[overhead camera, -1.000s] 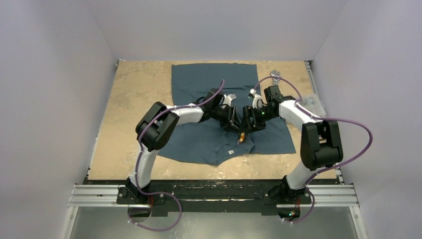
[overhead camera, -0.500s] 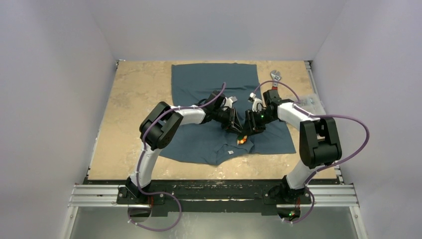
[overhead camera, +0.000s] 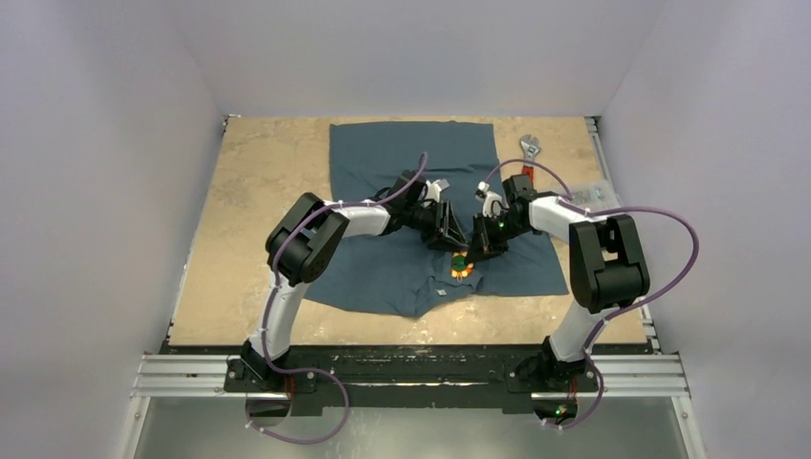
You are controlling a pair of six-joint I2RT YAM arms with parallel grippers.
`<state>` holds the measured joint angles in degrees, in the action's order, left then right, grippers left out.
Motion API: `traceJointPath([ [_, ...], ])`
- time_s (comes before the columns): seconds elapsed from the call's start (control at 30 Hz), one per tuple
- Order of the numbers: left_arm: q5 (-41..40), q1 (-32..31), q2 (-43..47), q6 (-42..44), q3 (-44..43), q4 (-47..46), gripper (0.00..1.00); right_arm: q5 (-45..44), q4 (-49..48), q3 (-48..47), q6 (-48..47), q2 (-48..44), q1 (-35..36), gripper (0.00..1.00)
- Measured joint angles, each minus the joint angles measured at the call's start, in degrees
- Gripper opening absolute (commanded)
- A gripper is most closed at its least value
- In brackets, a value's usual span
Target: Remove the brooch from the garment
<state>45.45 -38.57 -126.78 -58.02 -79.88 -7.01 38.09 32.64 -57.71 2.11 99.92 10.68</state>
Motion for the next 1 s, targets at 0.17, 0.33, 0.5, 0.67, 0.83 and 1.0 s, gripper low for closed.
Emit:
traceJointPath([
  [0.17, 1.4, 2.2, 2.5, 3.0, 3.5, -1.6, 0.40, 0.5, -1.2, 0.0, -0.4, 0.2, -0.1, 0.00],
  [0.33, 2.3, 5.1, 8.0, 8.0, 9.6, -0.9, 0.35, 2.2, -2.9, 0.0, -0.5, 0.3, -0.1, 0.00],
  [0.5, 2.8, 5.6, 11.9, 12.4, 12.3, 0.3, 0.31, 4.2, -5.0, 0.0, 0.0, 2.0, -0.2, 0.00],
  [0.67, 2.3, 4.7, 12.3, 14.6, 12.6, 2.7, 0.31, 5.9, -5.4, 0.0, 0.1, 2.5, -0.2, 0.00],
  [0.83, 1.3, 4.4, 12.1, 15.8, 12.7, 5.7, 0.33, 6.6, -5.3, 0.0, 0.0, 1.3, -0.2, 0.00],
  [1.0, 1.0, 4.4, 10.5, 17.0, 12.6, 7.5, 0.37, 6.7, -5.4, 0.3, 0.0, -1.2, -0.3, 0.00],
])
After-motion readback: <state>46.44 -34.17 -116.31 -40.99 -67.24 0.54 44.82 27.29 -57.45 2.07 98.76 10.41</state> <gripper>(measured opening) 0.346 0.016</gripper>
